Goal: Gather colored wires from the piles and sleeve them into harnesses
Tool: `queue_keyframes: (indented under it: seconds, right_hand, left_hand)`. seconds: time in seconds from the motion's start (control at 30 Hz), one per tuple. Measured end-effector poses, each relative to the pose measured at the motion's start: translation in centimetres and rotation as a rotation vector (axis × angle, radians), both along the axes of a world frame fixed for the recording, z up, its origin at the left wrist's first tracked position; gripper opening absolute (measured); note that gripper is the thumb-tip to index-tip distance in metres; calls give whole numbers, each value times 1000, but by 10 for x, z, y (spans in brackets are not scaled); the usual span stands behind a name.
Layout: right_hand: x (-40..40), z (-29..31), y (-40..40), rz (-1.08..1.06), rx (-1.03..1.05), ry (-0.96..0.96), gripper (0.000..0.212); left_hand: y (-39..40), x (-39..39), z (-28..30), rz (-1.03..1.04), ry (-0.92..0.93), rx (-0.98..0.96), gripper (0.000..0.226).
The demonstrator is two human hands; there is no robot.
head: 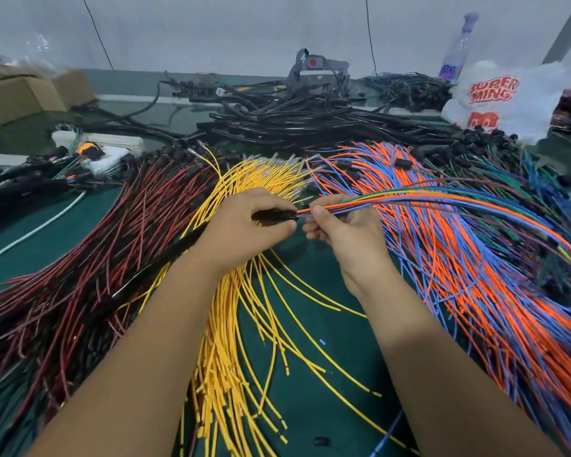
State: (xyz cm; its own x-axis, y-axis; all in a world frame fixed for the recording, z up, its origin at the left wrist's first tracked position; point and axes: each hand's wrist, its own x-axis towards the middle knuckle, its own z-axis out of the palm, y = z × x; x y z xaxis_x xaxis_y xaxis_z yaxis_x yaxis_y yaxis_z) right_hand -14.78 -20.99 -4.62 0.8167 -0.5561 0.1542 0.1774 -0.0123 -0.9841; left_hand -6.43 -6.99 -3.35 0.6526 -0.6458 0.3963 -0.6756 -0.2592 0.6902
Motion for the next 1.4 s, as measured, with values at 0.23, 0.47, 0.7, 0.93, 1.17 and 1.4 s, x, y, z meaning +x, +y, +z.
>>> queue_keyframes:
  seconds: [0.23,0.47,0.7,0.93,1.17,1.4]
  right_hand:
    - [-1,3,4,-65,-45,-40,18]
    - [0,2,5,-55,-54,-48,18]
    - [1,-1,0,25,32,-39,18]
    - [0,-2,-2,57,24,-26,21]
    - [-3,1,3,78,-14,-13,21]
    - [0,0,3,65,-9,32,23]
  left_hand:
    - [-2,-1,0,-7,42,-8,16]
    - [-6,5,-8,35,-147,98,24]
    - [-1,1,-4,60,-219,149,26]
    - [-2,-3,-5,78,-267,231,16]
    - [-3,-3,-3,47,-265,283,27]
    - [-5,-5,-5,35,-300,262,10]
